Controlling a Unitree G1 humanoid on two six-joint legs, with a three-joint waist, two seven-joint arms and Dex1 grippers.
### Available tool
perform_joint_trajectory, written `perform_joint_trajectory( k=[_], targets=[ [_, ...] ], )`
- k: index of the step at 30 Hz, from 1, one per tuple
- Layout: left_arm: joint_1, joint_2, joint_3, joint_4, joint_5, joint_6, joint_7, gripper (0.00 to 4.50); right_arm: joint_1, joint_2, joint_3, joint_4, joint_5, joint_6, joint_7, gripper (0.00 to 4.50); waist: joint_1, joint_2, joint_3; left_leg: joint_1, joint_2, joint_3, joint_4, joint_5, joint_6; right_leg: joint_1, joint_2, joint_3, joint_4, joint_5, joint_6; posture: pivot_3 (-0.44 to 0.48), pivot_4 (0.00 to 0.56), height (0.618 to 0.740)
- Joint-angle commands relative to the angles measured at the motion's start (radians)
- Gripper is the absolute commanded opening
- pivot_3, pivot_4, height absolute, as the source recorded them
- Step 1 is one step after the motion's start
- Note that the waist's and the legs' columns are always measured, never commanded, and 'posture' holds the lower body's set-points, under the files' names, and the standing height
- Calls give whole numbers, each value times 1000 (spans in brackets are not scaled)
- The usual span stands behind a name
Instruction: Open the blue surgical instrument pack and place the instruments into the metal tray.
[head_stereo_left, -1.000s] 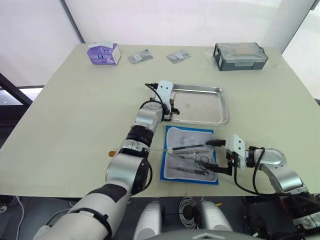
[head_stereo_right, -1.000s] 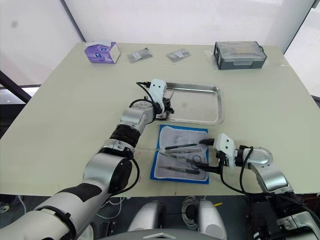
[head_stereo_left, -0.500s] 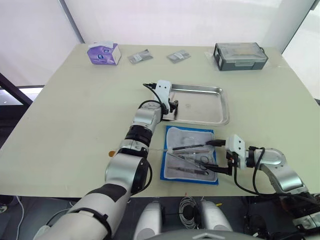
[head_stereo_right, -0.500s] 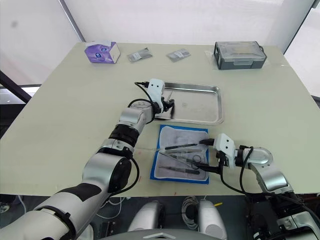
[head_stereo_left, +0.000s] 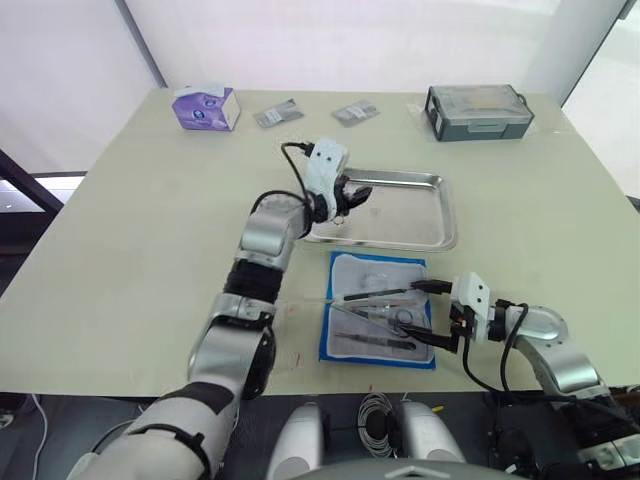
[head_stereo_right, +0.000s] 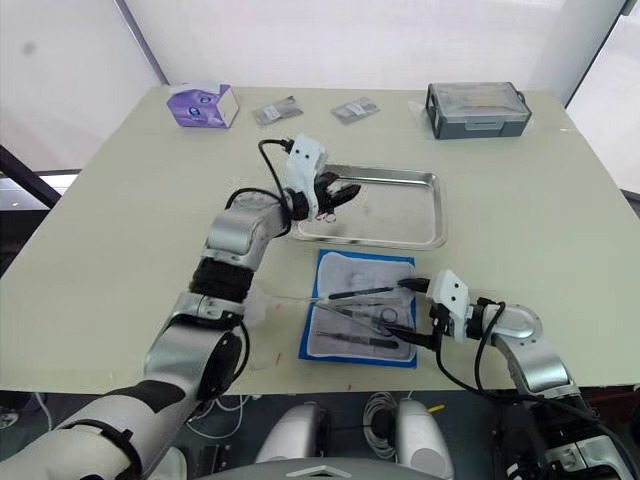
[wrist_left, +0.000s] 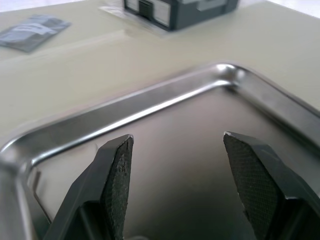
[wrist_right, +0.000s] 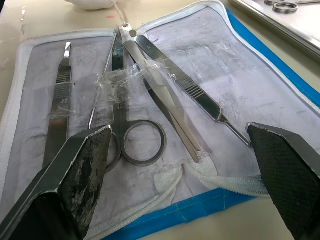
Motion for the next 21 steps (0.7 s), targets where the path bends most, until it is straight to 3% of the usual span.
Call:
perform_joint_trajectory(
  k=[1,11,21],
  targets=[
    [17,58,-35,-74,-27,-65,-155,3030,70,-18,73,93,-74,41,13,4500,4,0,0,0,0,0,0,0,0,0,0,0,0,0,0,0,150,740],
    [113,219,-117,-128,-92,-179,-584,3030,45,-57,69,128,-81,14,61,4500,10,1,0,-1,-1,0,-1,-1,3,0,0,-1,-3,0,0,0,150,740],
    [182,285,-190,-158,-74,-193,-745,3030,26,-63,74,177,-87,-50,115,4500,21,1,0,-1,-1,0,-1,-2,3,0,0,0,-3,0,0,0,150,740]
  ],
)
